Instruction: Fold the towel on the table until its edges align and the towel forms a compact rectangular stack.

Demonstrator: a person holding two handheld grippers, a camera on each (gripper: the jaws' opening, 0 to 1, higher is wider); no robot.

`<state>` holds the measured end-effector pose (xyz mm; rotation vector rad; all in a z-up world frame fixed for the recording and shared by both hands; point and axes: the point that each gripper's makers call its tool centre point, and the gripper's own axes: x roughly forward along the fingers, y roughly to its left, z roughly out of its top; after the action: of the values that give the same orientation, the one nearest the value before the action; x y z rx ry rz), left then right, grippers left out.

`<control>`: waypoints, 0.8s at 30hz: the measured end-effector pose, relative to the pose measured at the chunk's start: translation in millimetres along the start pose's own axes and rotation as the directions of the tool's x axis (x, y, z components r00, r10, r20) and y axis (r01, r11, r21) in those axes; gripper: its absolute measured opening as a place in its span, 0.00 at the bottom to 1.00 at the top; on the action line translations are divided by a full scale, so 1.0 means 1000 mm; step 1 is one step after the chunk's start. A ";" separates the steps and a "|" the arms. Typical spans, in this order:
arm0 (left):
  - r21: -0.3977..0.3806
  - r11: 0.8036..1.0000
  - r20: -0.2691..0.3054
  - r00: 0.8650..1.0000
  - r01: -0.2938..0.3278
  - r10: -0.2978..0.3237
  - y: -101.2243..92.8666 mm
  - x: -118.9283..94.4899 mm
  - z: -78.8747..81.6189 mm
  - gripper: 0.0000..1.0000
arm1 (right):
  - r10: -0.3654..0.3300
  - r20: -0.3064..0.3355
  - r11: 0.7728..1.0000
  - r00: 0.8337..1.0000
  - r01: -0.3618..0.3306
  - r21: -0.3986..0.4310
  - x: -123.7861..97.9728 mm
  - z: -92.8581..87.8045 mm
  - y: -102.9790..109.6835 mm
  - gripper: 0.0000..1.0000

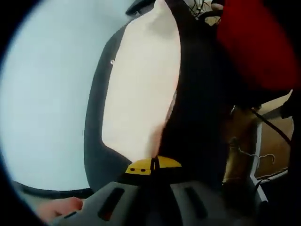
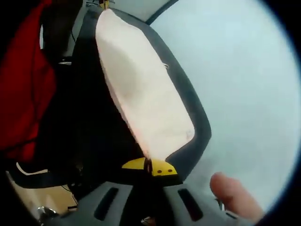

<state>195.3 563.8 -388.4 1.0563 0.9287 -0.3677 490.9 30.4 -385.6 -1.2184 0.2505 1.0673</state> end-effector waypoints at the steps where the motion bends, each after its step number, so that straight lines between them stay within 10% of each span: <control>1: 0.002 1.000 0.002 1.000 -0.002 0.002 0.011 0.000 0.004 0.00 | 0.005 -0.003 1.000 1.000 -0.005 -0.002 0.002 0.004 -0.007 0.00; 10: 0.016 1.000 -0.100 0.995 0.026 -0.024 0.090 0.036 -0.005 0.00 | 0.027 -0.040 0.999 0.999 -0.026 0.038 0.047 0.015 -0.082 0.00; 24: -0.096 0.988 -0.182 0.974 0.120 -0.136 0.148 0.128 -0.016 0.00 | 0.068 -0.143 0.996 0.987 -0.059 0.061 0.154 0.000 -0.121 0.00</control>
<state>360.1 668.3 -407.3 0.9671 1.1755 -0.3356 664.7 117.2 -411.7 -1.2453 0.4317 1.0208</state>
